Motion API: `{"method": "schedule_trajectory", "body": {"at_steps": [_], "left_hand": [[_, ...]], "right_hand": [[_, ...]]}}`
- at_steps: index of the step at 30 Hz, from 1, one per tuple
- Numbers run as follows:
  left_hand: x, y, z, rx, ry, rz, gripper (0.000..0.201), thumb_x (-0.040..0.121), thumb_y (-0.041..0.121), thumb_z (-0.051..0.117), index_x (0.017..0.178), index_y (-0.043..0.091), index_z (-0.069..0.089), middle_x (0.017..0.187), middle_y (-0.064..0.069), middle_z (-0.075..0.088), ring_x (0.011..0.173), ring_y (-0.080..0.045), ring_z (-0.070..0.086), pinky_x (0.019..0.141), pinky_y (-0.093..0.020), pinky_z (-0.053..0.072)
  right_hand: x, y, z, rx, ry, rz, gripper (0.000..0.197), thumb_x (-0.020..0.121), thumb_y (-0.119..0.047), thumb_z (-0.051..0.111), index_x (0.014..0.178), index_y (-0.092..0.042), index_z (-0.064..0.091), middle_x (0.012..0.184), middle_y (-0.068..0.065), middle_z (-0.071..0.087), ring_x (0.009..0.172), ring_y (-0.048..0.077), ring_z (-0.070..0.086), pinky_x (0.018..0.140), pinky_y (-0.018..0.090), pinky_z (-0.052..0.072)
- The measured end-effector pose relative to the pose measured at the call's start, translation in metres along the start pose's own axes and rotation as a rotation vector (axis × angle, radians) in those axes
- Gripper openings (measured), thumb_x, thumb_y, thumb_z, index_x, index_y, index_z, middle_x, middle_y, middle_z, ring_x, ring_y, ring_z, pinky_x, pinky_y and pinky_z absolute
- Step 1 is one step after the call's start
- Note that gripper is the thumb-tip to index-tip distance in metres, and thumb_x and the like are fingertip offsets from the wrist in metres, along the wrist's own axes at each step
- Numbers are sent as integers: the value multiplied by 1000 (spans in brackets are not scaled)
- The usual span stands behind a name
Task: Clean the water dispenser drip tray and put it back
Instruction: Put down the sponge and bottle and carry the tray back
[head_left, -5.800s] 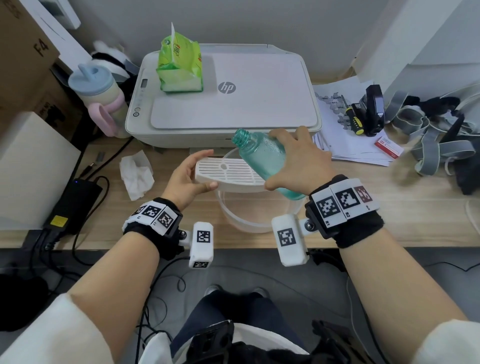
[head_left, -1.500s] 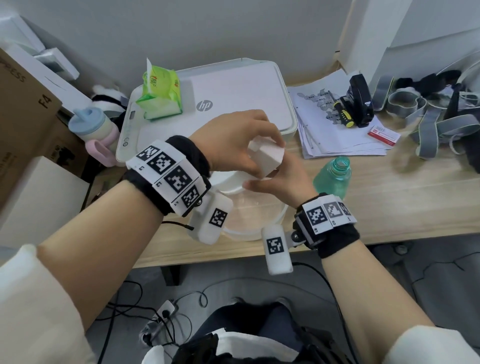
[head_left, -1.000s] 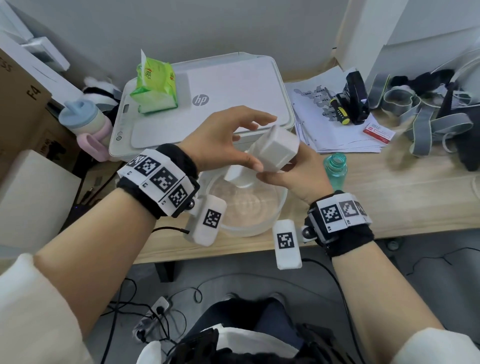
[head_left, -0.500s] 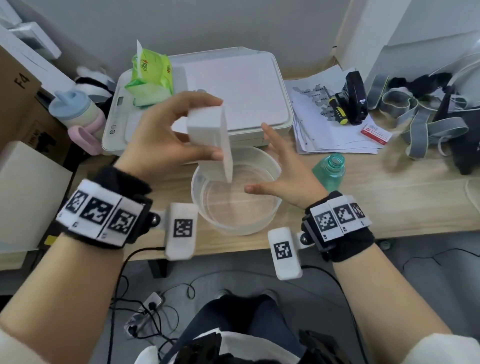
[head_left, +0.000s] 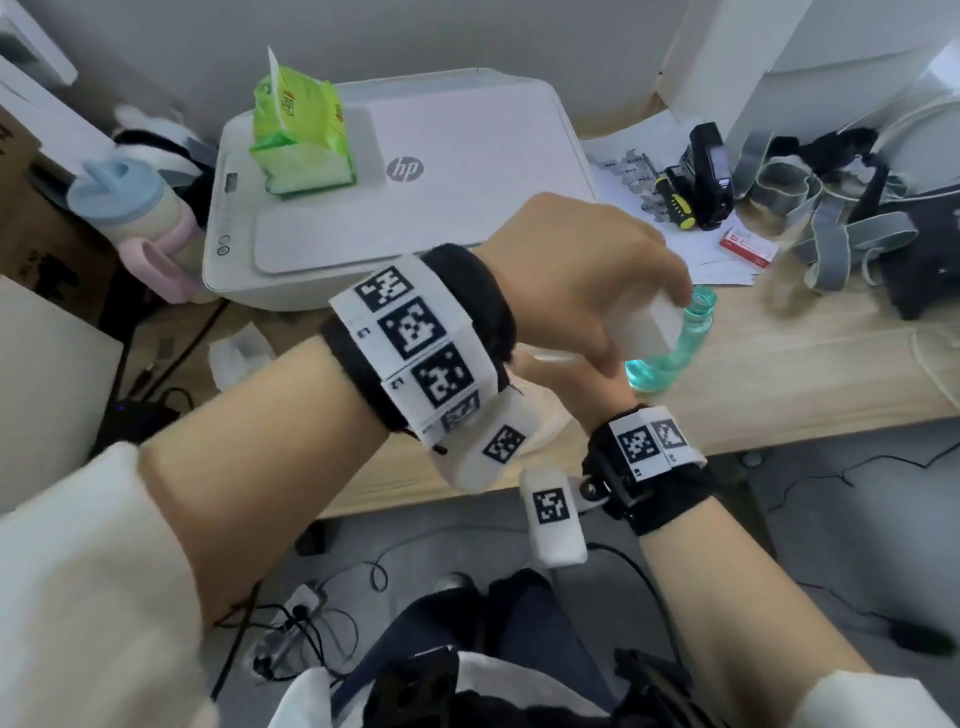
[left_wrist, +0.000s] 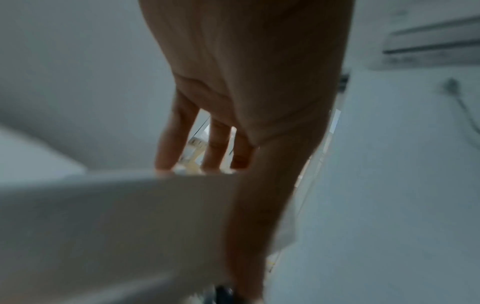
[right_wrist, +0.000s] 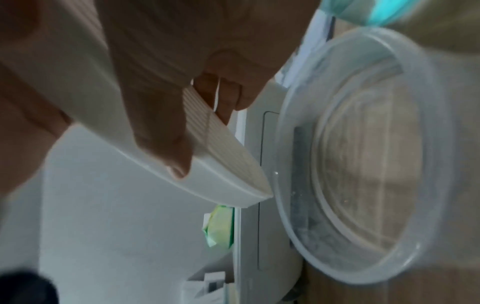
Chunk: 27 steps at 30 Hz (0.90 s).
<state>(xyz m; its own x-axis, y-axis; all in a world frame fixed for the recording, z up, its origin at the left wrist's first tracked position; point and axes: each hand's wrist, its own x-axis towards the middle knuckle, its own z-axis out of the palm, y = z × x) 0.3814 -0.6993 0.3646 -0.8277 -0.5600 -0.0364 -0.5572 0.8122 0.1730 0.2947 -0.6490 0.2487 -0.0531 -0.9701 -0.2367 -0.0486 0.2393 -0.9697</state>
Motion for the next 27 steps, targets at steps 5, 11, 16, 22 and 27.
{"method": "schedule_trajectory", "body": {"at_steps": [5, 11, 16, 22, 27], "left_hand": [[-19, -19, 1, -264, 108, -43, 60, 61, 40, 74, 118, 42, 56, 112, 20, 58, 107, -4, 53, 89, -30, 44], [-96, -73, 34, -891, 674, -270, 58, 63, 29, 76, 116, 38, 53, 118, 22, 56, 115, 7, 48, 100, -20, 40], [-140, -98, 75, -1514, 946, -350, 53, 62, 34, 79, 108, 35, 54, 110, 7, 57, 105, -16, 52, 86, -34, 48], [-94, -50, 104, -1800, 590, -151, 52, 59, 40, 81, 105, 38, 55, 103, 4, 53, 93, -13, 57, 68, -27, 55], [-41, 65, 131, -1967, 128, 122, 49, 52, 28, 86, 94, 34, 60, 100, 6, 62, 94, -13, 59, 78, -28, 53]], "right_hand": [[-5, -13, 8, 60, 68, -108, 46, 67, 1, 78, 101, -19, 55, 91, -16, 59, 83, -12, 60, 76, 16, 47], [0, -5, 6, -247, 12, -213, 111, 55, -23, 87, 143, -30, 20, 149, -2, 31, 134, 5, 29, 110, 28, 25], [-17, 12, 2, -46, 109, -68, 102, 65, -14, 81, 145, -30, 20, 145, -8, 31, 129, 10, 34, 107, 25, 31], [-87, 30, -24, 317, 481, -176, 91, 39, -56, 82, 120, -38, 45, 119, -9, 54, 106, 4, 56, 81, 14, 49], [-202, 69, -76, 842, 873, 60, 51, 84, -43, 56, 124, -11, 53, 103, 3, 69, 82, 11, 69, 63, 24, 57]]}}
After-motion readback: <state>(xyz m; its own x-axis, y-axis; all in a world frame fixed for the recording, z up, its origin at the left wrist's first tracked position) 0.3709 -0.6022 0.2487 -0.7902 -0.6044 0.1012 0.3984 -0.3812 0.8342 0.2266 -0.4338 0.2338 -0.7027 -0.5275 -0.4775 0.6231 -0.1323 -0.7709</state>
